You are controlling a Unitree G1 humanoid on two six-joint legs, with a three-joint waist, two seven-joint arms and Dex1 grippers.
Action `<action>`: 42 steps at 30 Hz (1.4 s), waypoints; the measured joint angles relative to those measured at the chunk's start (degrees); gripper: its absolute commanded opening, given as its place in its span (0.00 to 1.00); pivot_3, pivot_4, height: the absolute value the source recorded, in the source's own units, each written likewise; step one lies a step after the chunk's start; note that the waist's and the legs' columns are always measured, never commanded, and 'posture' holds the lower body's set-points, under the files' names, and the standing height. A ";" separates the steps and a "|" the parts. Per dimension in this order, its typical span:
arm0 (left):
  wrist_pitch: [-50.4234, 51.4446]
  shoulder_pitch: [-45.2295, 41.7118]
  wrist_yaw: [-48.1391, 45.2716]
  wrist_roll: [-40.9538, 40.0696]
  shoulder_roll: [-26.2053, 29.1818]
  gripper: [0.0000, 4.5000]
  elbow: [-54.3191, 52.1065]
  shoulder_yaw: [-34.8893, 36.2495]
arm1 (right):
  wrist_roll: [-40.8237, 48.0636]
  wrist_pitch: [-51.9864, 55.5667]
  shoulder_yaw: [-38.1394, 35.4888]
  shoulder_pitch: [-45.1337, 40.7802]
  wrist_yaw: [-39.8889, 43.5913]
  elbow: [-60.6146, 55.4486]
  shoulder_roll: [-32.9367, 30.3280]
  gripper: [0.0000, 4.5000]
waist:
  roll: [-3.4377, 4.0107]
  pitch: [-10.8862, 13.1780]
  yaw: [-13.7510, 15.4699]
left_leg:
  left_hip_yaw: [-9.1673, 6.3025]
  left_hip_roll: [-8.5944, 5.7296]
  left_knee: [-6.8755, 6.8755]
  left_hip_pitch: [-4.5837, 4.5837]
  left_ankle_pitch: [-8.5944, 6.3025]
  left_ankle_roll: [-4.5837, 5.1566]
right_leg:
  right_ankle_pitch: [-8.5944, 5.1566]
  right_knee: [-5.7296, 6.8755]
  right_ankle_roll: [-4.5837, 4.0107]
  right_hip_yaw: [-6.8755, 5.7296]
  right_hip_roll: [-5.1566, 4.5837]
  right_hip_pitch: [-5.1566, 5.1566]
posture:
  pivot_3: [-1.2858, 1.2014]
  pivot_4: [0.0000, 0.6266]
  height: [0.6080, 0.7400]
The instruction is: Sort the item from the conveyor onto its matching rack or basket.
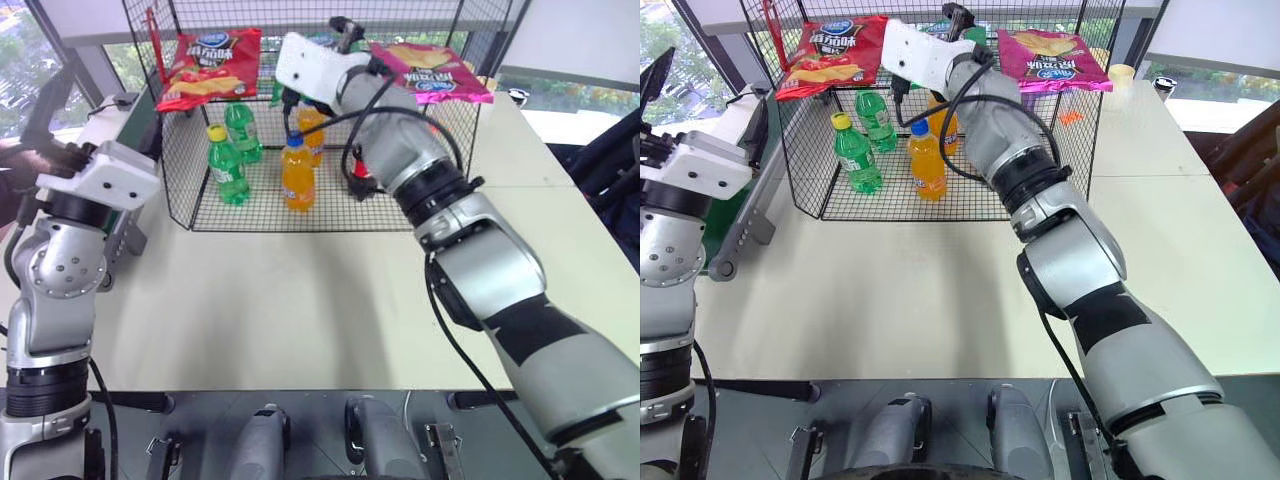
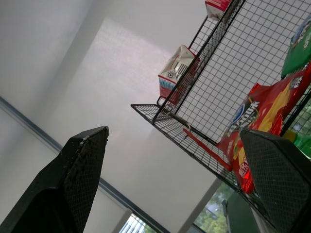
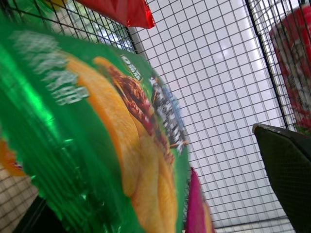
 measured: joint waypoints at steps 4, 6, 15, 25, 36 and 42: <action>-0.04 -0.48 0.35 0.01 -0.17 1.00 0.08 -0.36 | 6.66 -1.48 -3.90 -3.79 9.62 3.68 -0.92 0.98 | 0.00 0.00 -0.10 | 0.00 0.01 -0.01 0.00 0.00 0.00 | 0.00 -0.01 0.00 -0.01 0.00 0.00 | 0.52 0.24 1.00; -0.05 -0.49 0.42 0.02 -0.28 1.00 0.11 -0.57 | 8.75 -2.06 -4.70 -4.78 13.04 4.90 -1.02 0.98 | 0.00 0.00 -0.16 | 0.00 0.01 -0.01 0.00 0.00 0.00 | 0.00 -0.01 0.00 -0.01 0.00 0.01 | 0.52 0.24 1.00; -0.03 -0.50 1.06 0.01 -0.59 1.00 0.11 -0.66 | 12.98 -5.04 -4.81 -5.03 24.43 9.63 -1.97 0.98 | 0.00 0.00 -0.12 | 0.00 0.00 -0.01 0.00 0.00 0.00 | 0.00 -0.01 0.00 -0.01 -0.02 0.01 | 0.52 0.24 1.00; 0.06 -0.91 1.09 0.01 -0.58 1.00 0.10 -0.67 | 13.24 -8.51 -4.67 -5.03 26.07 12.84 -4.04 0.98 | 0.00 0.00 0.11 | 0.01 0.00 -0.01 0.00 -0.01 0.00 | 0.00 -0.02 0.00 0.00 -0.02 0.00 | 0.52 0.24 1.00; 0.75 -0.46 -0.46 -1.26 -0.65 1.00 -0.32 -1.02 | 19.83 -3.00 -8.39 0.83 36.82 -7.03 -12.95 0.98 | -0.02 -0.01 0.44 | -0.01 0.00 0.01 -0.03 -0.01 -0.01 | 0.00 -0.07 0.01 -0.02 -0.03 0.05 | 0.52 0.24 1.00; 2.67 5.13 -6.50 -7.32 -0.96 1.00 -1.32 -1.37 | 28.54 11.13 -10.86 25.16 47.57 -39.32 -23.47 0.98 | -0.01 0.00 0.75 | -0.02 -0.04 0.14 -0.05 -0.01 0.00 | 0.06 -0.11 0.11 -0.04 -0.13 0.15 | 0.52 0.24 1.00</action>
